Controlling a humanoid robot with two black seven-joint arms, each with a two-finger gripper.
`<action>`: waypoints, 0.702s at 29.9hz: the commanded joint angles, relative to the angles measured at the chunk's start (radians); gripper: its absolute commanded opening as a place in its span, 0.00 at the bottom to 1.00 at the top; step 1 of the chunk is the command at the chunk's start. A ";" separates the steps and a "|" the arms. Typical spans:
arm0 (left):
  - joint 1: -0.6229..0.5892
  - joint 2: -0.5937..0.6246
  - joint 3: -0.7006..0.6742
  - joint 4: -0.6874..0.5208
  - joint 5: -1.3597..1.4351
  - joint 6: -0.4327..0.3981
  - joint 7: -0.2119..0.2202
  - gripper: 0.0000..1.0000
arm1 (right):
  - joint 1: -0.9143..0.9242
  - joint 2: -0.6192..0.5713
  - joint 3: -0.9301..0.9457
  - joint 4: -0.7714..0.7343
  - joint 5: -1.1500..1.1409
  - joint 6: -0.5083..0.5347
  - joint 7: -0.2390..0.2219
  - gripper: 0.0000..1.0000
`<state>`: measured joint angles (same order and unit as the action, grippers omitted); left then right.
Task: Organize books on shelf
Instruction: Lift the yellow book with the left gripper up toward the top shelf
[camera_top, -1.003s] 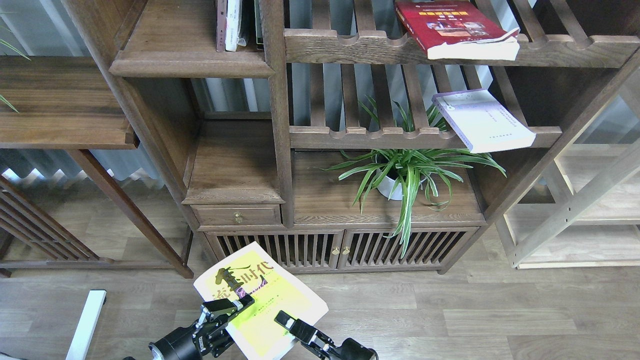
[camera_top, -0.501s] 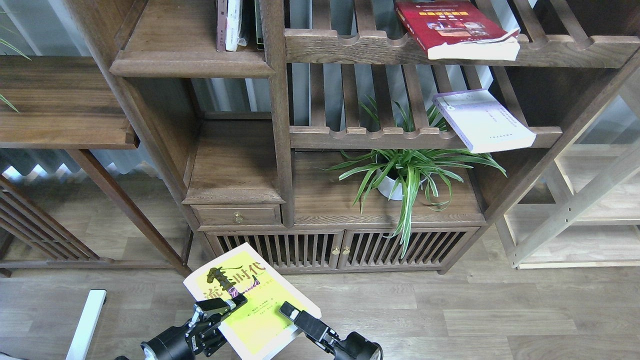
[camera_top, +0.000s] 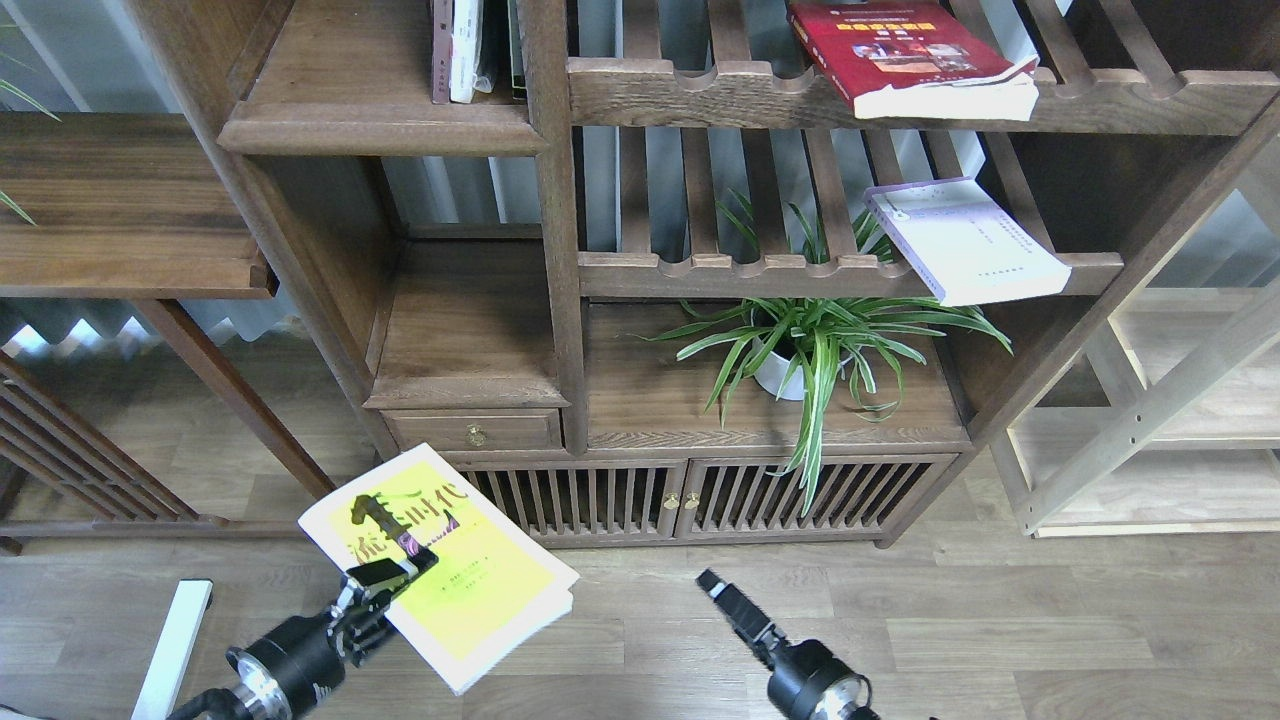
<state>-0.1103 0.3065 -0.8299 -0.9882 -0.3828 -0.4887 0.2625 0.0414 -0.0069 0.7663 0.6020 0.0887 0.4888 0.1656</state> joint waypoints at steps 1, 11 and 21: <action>-0.015 0.000 -0.026 0.005 0.088 0.000 -0.049 0.03 | 0.006 0.002 0.018 -0.007 0.002 0.000 0.000 0.99; -0.028 -0.032 -0.188 -0.047 0.473 0.000 -0.184 0.02 | 0.043 0.001 0.019 -0.030 0.031 0.000 0.000 0.99; 0.201 -0.089 -0.448 -0.452 0.754 0.000 -0.164 0.02 | 0.090 -0.001 0.021 -0.047 0.089 0.000 0.005 0.99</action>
<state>0.0178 0.2185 -1.2243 -1.2923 0.3240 -0.4887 0.0855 0.1177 -0.0081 0.7871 0.5646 0.1666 0.4886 0.1688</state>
